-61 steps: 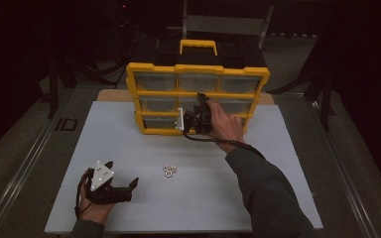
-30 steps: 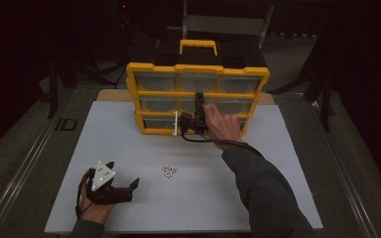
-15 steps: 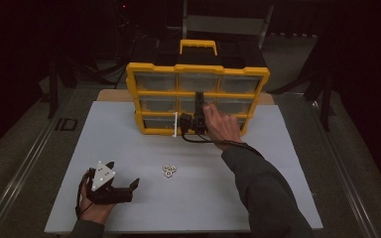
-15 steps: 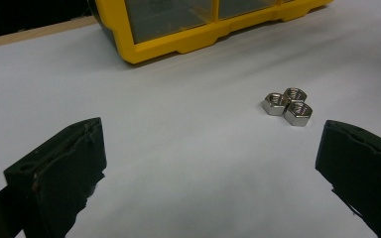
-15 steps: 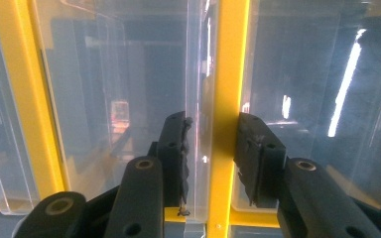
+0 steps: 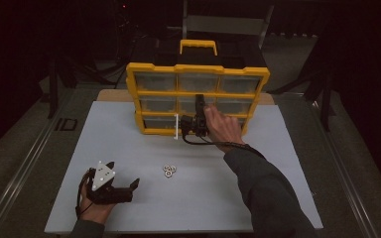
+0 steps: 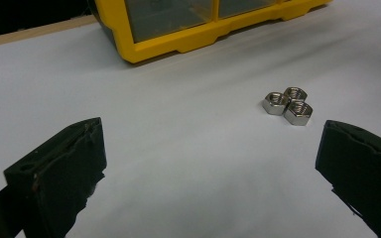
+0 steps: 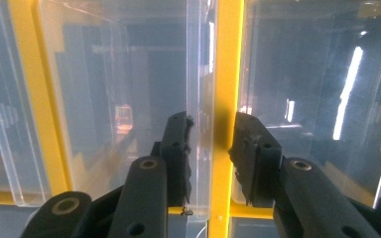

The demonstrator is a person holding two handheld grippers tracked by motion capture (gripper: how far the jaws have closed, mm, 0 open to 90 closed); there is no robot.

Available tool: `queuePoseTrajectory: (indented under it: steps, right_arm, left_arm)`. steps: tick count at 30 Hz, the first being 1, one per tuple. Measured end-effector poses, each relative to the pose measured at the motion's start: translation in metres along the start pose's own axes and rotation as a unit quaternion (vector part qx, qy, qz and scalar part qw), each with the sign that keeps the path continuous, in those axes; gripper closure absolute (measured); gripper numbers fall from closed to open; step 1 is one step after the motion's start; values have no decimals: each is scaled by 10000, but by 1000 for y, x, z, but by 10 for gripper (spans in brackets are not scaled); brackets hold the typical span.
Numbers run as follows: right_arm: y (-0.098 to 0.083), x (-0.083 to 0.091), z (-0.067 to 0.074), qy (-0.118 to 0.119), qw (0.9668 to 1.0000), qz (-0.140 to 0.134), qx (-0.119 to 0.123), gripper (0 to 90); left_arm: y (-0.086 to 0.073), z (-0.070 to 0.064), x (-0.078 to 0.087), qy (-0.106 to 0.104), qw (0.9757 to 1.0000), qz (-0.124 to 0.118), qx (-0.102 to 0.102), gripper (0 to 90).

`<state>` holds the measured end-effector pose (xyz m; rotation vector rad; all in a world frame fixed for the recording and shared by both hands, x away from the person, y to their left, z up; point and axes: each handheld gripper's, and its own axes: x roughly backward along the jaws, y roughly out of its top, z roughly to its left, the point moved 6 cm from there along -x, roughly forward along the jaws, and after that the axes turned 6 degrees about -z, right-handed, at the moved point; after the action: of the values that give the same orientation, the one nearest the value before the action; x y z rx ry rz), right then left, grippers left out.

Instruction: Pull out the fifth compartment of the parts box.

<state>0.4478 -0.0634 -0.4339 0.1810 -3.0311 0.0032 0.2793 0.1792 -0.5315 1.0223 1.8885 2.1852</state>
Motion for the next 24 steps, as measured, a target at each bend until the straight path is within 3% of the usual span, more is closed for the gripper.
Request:
queuePoseTrajectory:
  steps: [6, 8, 17, 24]
  right_arm:
    - [0, 3, -1, 119, 9999, -31, -88, 701]
    - [-1, 3, 0, 261, 9996, -57, -74, 755]
    - [0, 1, -2, 468, 9989, -45, 42, 772]
    - [0, 2, -2, 492, 9987, -33, 93, 778]
  left_arm:
    - [0, 0, 0, -2, 10000, 4, 4, 0]
    - [0, 0, 0, -6, 10000, 13, -8, 0]
    - [0, 0, 0, -9, 10000, 13, -8, 0]
    - [0, 0, 0, -8, 10000, 10, 1, 0]
